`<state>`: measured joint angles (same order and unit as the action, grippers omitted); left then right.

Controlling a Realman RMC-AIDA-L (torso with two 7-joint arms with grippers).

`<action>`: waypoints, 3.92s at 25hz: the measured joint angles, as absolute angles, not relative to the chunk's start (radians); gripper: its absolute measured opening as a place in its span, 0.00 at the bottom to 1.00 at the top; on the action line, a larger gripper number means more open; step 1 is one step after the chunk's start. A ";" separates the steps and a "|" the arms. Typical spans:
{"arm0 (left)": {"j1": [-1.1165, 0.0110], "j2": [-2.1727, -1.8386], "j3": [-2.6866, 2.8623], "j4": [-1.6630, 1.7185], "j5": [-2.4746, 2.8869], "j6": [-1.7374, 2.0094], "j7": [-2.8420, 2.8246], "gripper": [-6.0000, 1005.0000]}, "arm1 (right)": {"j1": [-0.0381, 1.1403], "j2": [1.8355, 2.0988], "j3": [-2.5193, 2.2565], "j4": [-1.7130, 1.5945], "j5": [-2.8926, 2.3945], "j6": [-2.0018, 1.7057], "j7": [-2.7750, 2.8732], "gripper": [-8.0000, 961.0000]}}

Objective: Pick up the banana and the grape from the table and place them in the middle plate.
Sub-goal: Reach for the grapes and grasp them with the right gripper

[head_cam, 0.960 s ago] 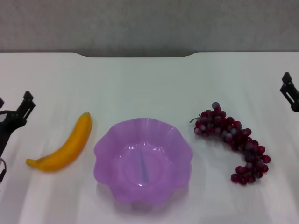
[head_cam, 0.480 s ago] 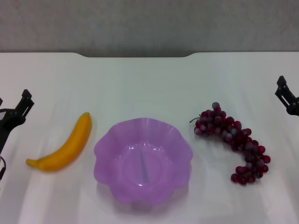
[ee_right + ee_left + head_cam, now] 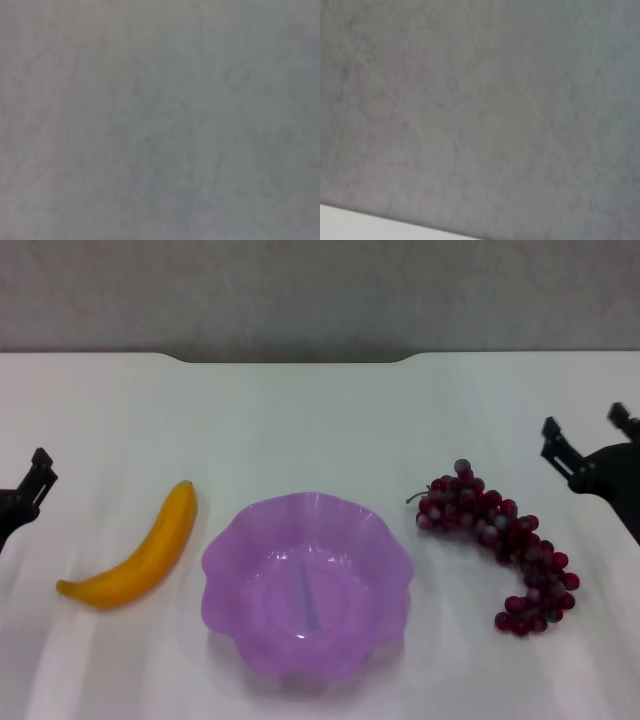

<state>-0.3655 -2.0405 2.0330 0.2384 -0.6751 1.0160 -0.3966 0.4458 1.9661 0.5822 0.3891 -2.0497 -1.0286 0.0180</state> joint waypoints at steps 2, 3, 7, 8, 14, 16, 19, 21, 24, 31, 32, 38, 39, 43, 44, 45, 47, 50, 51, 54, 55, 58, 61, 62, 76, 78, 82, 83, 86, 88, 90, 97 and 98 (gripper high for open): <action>-0.368 -2.040 2.036 0.237 -0.674 0.988 -0.396 0.89 | 0.431 1.931 0.604 0.467 -2.073 -0.956 0.012 0.92; -0.370 -2.040 2.036 0.237 -0.674 0.977 -0.395 0.89 | 0.421 1.911 0.617 0.511 -2.083 -0.917 0.006 0.92; -0.374 -2.040 2.033 0.235 -0.674 0.943 -0.390 0.89 | 0.357 1.849 0.732 0.726 -2.118 -0.723 -0.108 0.92; -0.372 -2.040 2.030 0.235 -0.676 0.942 -0.390 0.89 | 0.336 1.843 0.781 0.785 -2.125 -0.665 -0.161 0.92; -0.381 -2.041 2.022 0.218 -0.681 0.932 -0.389 0.89 | 0.181 1.921 1.126 1.133 -2.165 -0.204 -0.528 0.91; -0.384 -2.042 2.023 0.214 -0.681 0.928 -0.387 0.89 | 0.145 1.962 1.244 1.219 -2.166 -0.030 -0.607 0.91; -0.383 -2.042 2.024 0.213 -0.681 0.927 -0.388 0.89 | 0.143 1.986 1.378 1.293 -2.166 0.214 -0.631 0.91; -0.382 -2.041 2.021 0.211 -0.681 0.927 -0.390 0.89 | 0.157 1.990 1.448 1.323 -2.168 0.351 -0.631 0.91; -0.388 -2.041 2.018 0.209 -0.681 0.925 -0.389 0.89 | 0.189 1.994 1.539 1.345 -2.185 0.514 -0.625 0.91; -0.390 -2.044 2.023 0.214 -0.678 0.924 -0.390 0.89 | 0.297 1.995 1.744 1.351 -2.314 0.847 -0.536 0.91; -0.392 -2.043 2.021 0.212 -0.679 0.923 -0.391 0.89 | 0.316 1.995 1.772 1.342 -2.337 0.878 -0.535 0.91; -0.395 -2.043 2.023 0.217 -0.680 0.915 -0.390 0.89 | 0.397 1.996 1.847 1.235 -2.422 0.980 -0.522 0.91; -0.395 -2.043 2.023 0.217 -0.680 0.915 -0.391 0.89 | 0.407 1.996 1.850 1.221 -2.434 0.990 -0.520 0.91; -0.395 -2.043 2.023 0.218 -0.680 0.917 -0.392 0.89 | 0.441 1.997 1.846 1.170 -2.479 1.001 -0.511 0.91; -0.396 -2.043 2.022 0.218 -0.680 0.917 -0.394 0.89 | 0.451 1.997 1.845 1.155 -2.485 1.001 -0.511 0.91; -0.398 -2.043 2.021 0.218 -0.680 0.916 -0.396 0.89 | 0.463 1.998 1.844 1.137 -2.490 1.001 -0.512 0.91; -0.400 -2.043 2.022 0.218 -0.679 0.916 -0.396 0.89 | 0.494 1.999 1.838 1.082 -2.497 0.985 -0.518 0.91; -0.401 -2.044 2.024 0.217 -0.676 0.916 -0.391 0.89 | 0.530 1.999 1.823 1.008 -2.499 0.940 -0.532 0.91; -0.401 -2.044 2.024 0.217 -0.676 0.916 -0.391 0.89 | 0.538 1.999 1.821 0.990 -2.500 0.928 -0.536 0.91; -0.401 -2.044 2.024 0.217 -0.677 0.916 -0.391 0.89 | 0.545 1.999 1.819 0.957 -2.500 0.900 -0.547 0.91; -0.401 -2.044 2.024 0.217 -0.677 0.916 -0.391 0.89 | 0.546 2.001 1.814 0.949 -2.497 0.887 -0.553 0.91; -0.401 -2.045 2.025 0.218 -0.678 0.916 -0.390 0.89 | 0.555 2.005 1.776 0.925 -2.490 0.860 -0.563 0.91; -0.401 -2.045 2.025 0.217 -0.678 0.916 -0.389 0.89 | 0.573 2.006 1.748 0.899 -2.490 0.850 -0.563 0.91; -0.401 -2.046 2.025 0.217 -0.677 0.916 -0.389 0.89 | 0.577 2.006 1.743 0.890 -2.489 0.844 -0.563 0.91; -0.401 -2.047 2.026 0.214 -0.672 0.916 -0.388 0.89 | 0.619 2.005 1.661 0.759 -2.452 0.749 -0.567 0.90; -0.402 -2.047 2.026 0.215 -0.672 0.916 -0.388 0.89 | 0.620 2.005 1.660 0.747 -2.452 0.740 -0.567 0.90; -0.402 -2.048 2.026 0.214 -0.672 0.916 -0.388 0.89 | 0.622 2.005 1.660 0.732 -2.456 0.722 -0.567 0.90; -0.402 -2.048 2.026 0.214 -0.672 0.916 -0.388 0.89 | 0.623 2.005 1.659 0.725 -2.456 0.717 -0.567 0.90; -0.402 -2.048 2.026 0.214 -0.672 0.916 -0.388 0.89 | 0.629 2.006 1.648 0.704 -2.455 0.698 -0.567 0.90; -0.402 -2.048 2.026 0.213 -0.672 0.916 -0.388 0.89 | 0.631 2.007 1.629 0.693 -2.454 0.680 -0.568 0.90; -0.402 -2.048 2.026 0.213 -0.672 0.916 -0.388 0.89 | 0.633 2.008 1.610 0.688 -2.453 0.662 -0.567 0.90; -0.401 -2.048 2.026 0.214 -0.672 0.916 -0.388 0.89 | 0.635 2.011 1.526 0.676 -2.424 0.599 -0.563 0.90; -0.401 -2.048 2.026 0.214 -0.672 0.916 -0.388 0.89 | 0.637 2.011 1.522 0.669 -2.423 0.593 -0.563 0.90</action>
